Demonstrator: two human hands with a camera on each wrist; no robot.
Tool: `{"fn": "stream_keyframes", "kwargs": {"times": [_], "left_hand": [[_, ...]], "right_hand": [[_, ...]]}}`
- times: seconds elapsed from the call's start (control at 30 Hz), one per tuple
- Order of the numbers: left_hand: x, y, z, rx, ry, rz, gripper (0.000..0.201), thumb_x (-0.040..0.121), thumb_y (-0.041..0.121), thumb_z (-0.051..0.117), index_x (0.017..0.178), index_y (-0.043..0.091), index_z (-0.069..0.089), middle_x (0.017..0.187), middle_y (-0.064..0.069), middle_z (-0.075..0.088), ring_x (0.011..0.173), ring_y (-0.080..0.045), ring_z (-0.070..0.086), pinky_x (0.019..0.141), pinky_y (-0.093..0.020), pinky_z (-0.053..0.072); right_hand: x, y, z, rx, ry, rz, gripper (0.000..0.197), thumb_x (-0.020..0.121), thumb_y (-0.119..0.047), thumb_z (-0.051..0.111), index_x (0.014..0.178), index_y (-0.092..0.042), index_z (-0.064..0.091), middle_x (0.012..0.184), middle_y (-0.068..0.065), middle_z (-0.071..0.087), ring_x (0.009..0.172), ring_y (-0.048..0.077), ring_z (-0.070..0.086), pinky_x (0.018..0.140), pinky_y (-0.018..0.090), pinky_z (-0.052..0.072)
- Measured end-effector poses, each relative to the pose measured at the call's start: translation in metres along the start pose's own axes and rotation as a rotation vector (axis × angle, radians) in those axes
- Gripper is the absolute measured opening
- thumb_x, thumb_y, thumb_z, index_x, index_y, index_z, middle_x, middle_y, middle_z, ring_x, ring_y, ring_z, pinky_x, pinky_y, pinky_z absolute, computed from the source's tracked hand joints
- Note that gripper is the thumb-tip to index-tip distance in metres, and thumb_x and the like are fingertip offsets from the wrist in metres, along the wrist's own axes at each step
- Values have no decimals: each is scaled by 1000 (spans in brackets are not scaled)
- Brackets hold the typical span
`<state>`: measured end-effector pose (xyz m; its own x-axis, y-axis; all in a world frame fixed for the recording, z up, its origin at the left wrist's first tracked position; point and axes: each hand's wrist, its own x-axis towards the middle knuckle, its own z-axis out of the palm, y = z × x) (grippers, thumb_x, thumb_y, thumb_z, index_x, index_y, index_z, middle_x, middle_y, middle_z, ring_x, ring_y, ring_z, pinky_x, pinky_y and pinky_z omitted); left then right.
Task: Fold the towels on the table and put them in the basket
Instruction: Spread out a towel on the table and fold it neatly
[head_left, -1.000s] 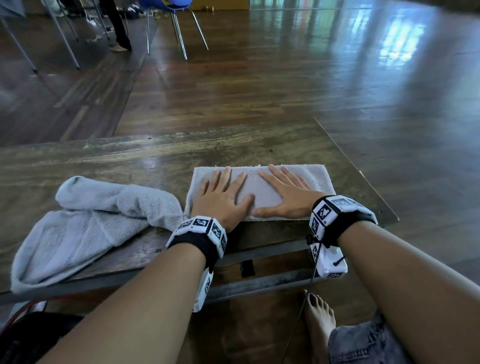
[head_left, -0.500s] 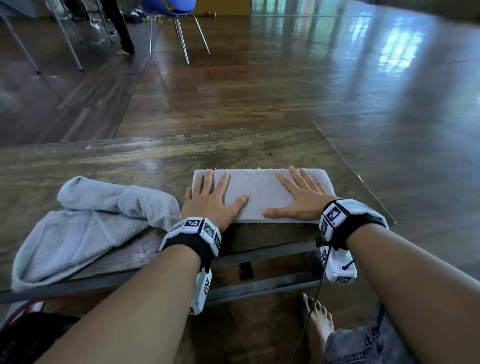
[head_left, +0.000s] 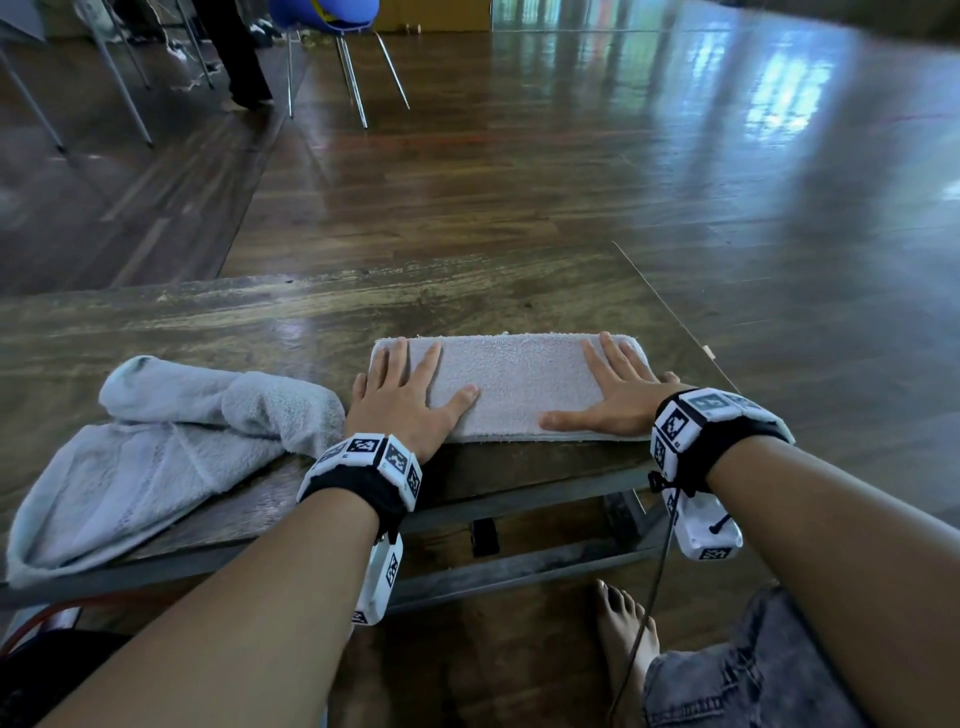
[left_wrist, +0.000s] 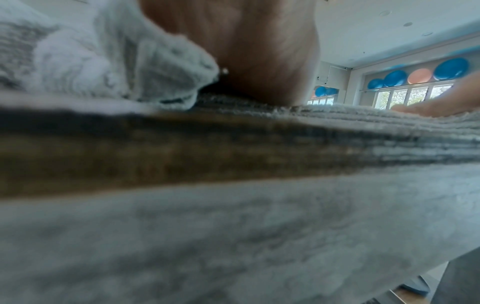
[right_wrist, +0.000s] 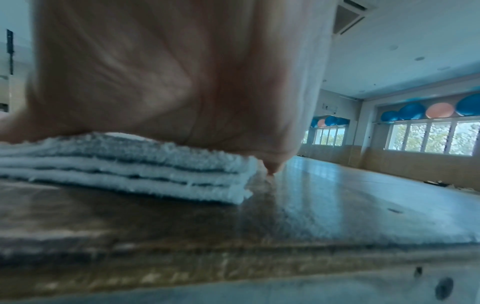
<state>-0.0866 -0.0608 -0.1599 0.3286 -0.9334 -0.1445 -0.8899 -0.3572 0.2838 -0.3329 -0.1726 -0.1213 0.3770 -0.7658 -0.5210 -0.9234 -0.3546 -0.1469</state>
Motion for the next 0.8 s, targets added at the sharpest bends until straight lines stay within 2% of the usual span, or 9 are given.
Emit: {"fn": "stream_keyframes", "kwargs": {"times": [0.13, 0.23, 0.33, 0.43, 0.53, 0.6, 0.67, 0.73, 0.8], "left_hand": [[1, 0, 2, 17, 11, -6, 90, 77, 89, 11, 154, 44, -2, 165, 6, -13, 151, -18, -16, 123, -48, -2], [2, 1, 2, 28, 21, -13, 90, 77, 88, 11, 154, 43, 0, 165, 6, -12, 152, -19, -15, 123, -50, -1], [-1, 3, 2, 36, 29, -44, 91, 78, 88, 13, 155, 42, 1, 166, 4, -10, 152, -20, -13, 123, -51, -2], [-2, 8, 0, 58, 39, -100, 93, 77, 89, 14, 155, 41, 2, 166, 3, -7, 152, -22, -11, 122, -52, -2], [-2, 13, -6, 92, 29, -128, 96, 74, 90, 17, 155, 39, 5, 166, -1, -1, 153, -26, -5, 121, -54, 2], [2, 19, -15, 108, 6, -153, 98, 71, 90, 24, 154, 38, 16, 164, -4, 12, 151, -30, 8, 118, -55, 9], [5, 28, -26, 165, -20, -192, 91, 69, 87, 32, 143, 34, 41, 153, -9, 35, 141, -35, 28, 113, -54, 21], [3, 38, -35, 224, -10, -205, 72, 73, 78, 39, 116, 26, 63, 134, -11, 53, 123, -37, 46, 104, -52, 32], [-4, 47, -38, 190, 42, -188, 50, 77, 62, 42, 83, 18, 63, 112, -11, 65, 97, -33, 58, 98, -51, 40]], "right_hand": [[0, 5, -4, -79, -2, 7, 141, 47, -106, 32, 154, -34, -24, 161, -11, -35, 151, 14, -25, 117, 66, -12], [-2, 0, -6, -101, 91, -36, 134, 57, -102, 37, 160, -29, -8, 168, -1, -18, 154, 20, -18, 118, 62, -15], [-7, -13, -16, -130, 294, -174, 95, 74, -83, 56, 152, -33, 33, 157, 8, 24, 147, 29, 16, 120, 52, 11], [-12, -31, -24, -49, 331, -307, 49, 89, -55, 63, 135, -39, 54, 129, -1, 55, 124, 20, 47, 107, 41, 38], [-16, -45, -19, 33, 143, -374, 42, 97, -46, 60, 136, -31, 56, 120, -4, 64, 101, 14, 56, 97, 31, 39], [-15, -48, -17, 5, 128, -348, 50, 98, -45, 58, 144, -27, 50, 142, 2, 55, 117, 19, 54, 105, 36, 35], [-15, -47, -20, -3, 200, -304, 54, 98, -44, 58, 147, -24, 47, 149, 3, 50, 135, 24, 44, 110, 37, 32], [-14, -43, -22, 44, 261, -287, 53, 97, -39, 58, 146, -21, 48, 144, 8, 53, 131, 25, 48, 108, 37, 36], [-15, -38, -22, 40, 299, -289, 48, 96, -35, 56, 142, -22, 50, 139, 9, 53, 126, 28, 52, 107, 42, 41]]}}
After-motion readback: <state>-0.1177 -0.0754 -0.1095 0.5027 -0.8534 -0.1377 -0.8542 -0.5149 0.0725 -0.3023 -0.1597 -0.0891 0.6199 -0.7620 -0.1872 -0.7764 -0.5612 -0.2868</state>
